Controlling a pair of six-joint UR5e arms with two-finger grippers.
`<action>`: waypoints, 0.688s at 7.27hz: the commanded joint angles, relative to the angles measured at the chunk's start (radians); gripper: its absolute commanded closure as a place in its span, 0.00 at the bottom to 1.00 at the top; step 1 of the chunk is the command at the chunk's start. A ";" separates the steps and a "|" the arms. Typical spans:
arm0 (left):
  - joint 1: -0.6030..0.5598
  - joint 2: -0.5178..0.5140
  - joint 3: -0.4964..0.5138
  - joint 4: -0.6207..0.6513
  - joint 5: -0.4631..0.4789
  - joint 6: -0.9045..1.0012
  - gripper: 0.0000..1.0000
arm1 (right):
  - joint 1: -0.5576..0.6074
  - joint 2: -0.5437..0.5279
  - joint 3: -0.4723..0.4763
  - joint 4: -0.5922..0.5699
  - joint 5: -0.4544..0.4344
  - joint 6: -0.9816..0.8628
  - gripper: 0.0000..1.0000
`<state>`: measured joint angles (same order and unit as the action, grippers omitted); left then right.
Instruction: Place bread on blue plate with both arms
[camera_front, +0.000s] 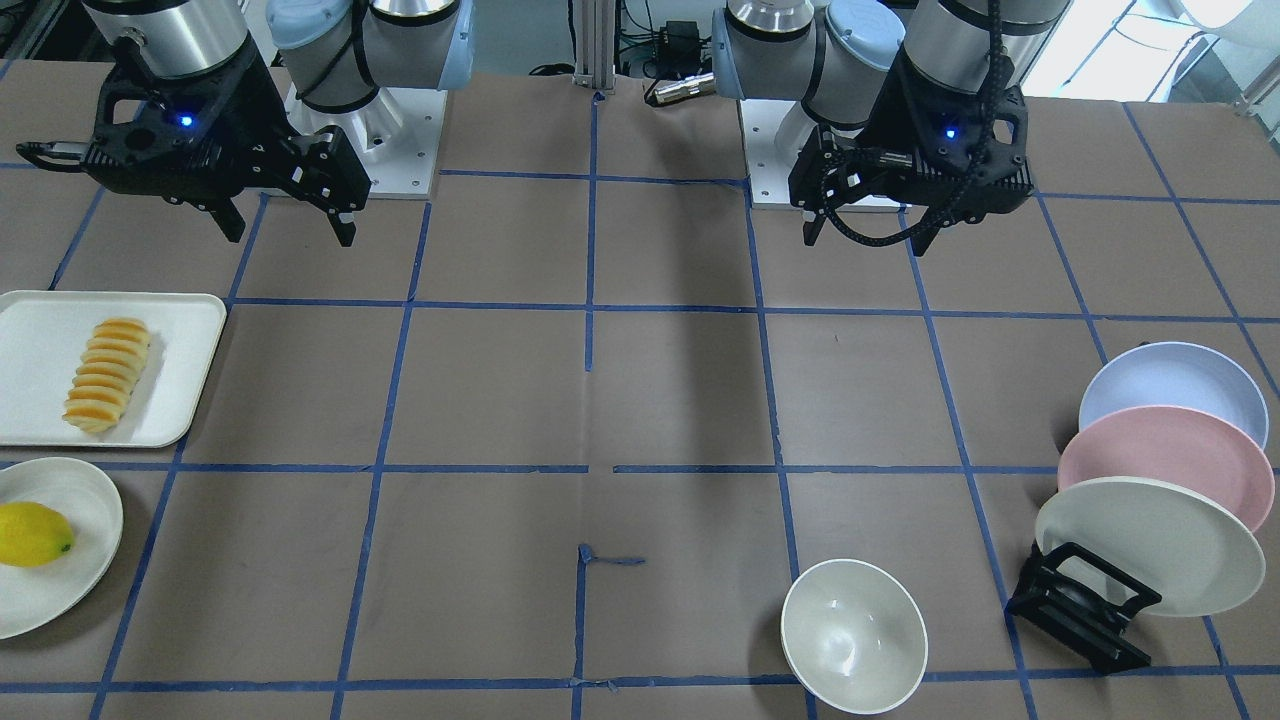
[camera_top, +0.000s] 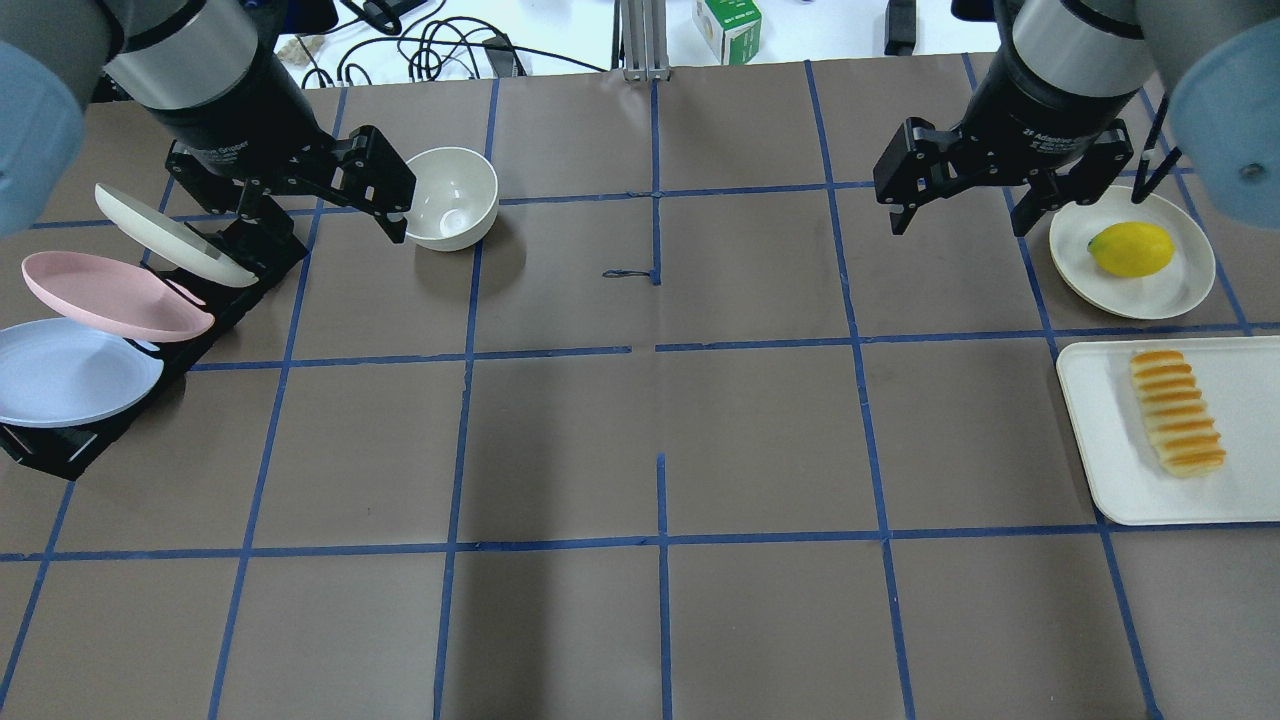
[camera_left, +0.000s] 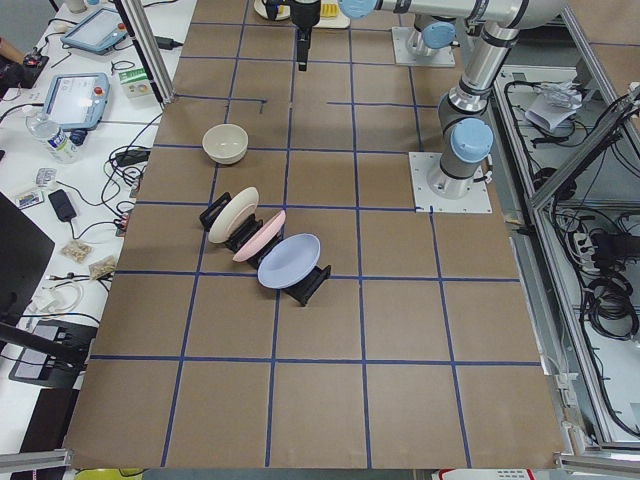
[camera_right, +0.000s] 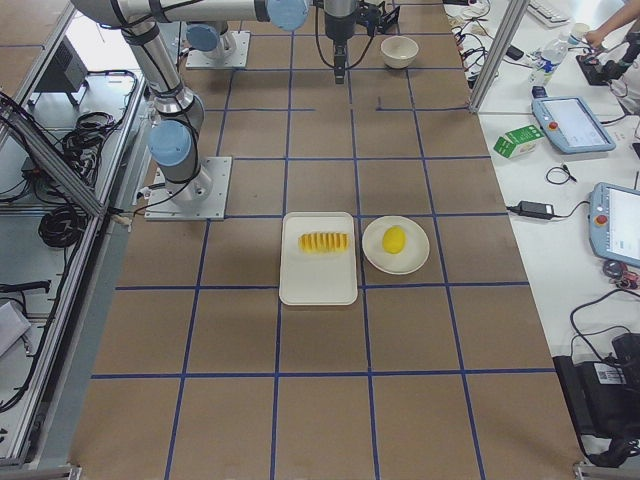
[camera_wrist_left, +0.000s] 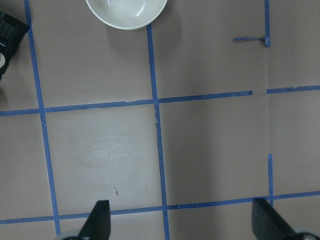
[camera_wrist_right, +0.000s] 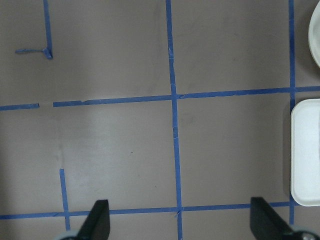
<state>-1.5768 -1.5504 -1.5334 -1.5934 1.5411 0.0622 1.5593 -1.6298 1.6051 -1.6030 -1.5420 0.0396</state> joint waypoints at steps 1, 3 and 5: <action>0.001 0.001 -0.001 0.001 -0.001 0.001 0.00 | 0.001 0.001 0.001 0.000 -0.007 0.000 0.00; 0.024 0.006 -0.005 -0.007 0.023 0.010 0.00 | -0.002 0.001 0.012 -0.005 -0.013 0.000 0.00; 0.204 0.000 -0.010 0.006 0.070 0.018 0.00 | -0.043 0.002 0.025 -0.006 -0.029 -0.003 0.00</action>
<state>-1.4759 -1.5490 -1.5392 -1.5907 1.5924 0.0733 1.5452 -1.6281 1.6204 -1.6080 -1.5595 0.0393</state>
